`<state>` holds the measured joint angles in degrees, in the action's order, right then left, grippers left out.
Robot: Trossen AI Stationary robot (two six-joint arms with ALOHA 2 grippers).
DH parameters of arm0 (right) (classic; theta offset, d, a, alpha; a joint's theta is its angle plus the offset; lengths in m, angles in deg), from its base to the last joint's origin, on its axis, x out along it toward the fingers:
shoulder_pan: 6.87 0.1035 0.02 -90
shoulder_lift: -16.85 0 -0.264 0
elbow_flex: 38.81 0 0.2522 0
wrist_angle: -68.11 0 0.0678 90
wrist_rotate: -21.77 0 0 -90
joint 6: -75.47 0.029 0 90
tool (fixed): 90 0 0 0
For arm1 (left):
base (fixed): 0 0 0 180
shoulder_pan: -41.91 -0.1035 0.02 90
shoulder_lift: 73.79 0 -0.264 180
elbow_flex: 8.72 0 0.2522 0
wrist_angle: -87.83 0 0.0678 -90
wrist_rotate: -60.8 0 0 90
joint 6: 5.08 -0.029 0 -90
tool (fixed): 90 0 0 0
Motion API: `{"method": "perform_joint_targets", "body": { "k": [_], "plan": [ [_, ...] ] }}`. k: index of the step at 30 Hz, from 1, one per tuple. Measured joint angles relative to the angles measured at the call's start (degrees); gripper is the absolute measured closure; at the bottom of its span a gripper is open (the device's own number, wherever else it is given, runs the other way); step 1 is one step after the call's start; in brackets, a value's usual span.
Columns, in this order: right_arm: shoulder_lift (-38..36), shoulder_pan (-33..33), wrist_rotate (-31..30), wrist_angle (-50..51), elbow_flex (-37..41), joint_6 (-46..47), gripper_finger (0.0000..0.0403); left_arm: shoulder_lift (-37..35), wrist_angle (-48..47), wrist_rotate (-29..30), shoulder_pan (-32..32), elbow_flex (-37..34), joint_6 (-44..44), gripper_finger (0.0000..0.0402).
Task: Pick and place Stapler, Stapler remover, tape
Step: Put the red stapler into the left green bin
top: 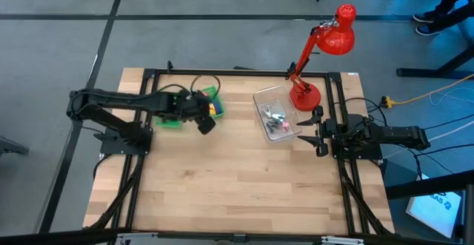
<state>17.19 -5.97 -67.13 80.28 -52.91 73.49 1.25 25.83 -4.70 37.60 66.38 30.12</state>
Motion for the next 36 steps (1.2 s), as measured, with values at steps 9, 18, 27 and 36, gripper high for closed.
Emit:
{"method": "perform_joint_targets", "body": {
  "k": [9, 18, 27, 36],
  "plan": [
    [0.00, 0.01, 0.02, 0.00, 0.00, 0.00, 0.0171, -4.39, -12.84, -2.39, -12.17, 0.00, -1.40, 0.0366],
    [0.01, 0.01, 0.02, 0.00, 0.00, 0.00, 0.0171, -5.44, -22.70, -16.84, -25.99, 0.00, -7.29, 0.0366],
    [0.02, 0.00, 0.02, 0.00, 0.00, -0.02, 0.0171, -5.41, -33.60, -20.05, -33.01, 0.00, -15.33, 0.0362],
    [0.00, 0.02, 0.02, 0.02, 0.00, -0.02, 0.0171, -5.41, -35.77, -18.68, -36.35, 0.00, -16.50, 0.0318]
  ]
}}
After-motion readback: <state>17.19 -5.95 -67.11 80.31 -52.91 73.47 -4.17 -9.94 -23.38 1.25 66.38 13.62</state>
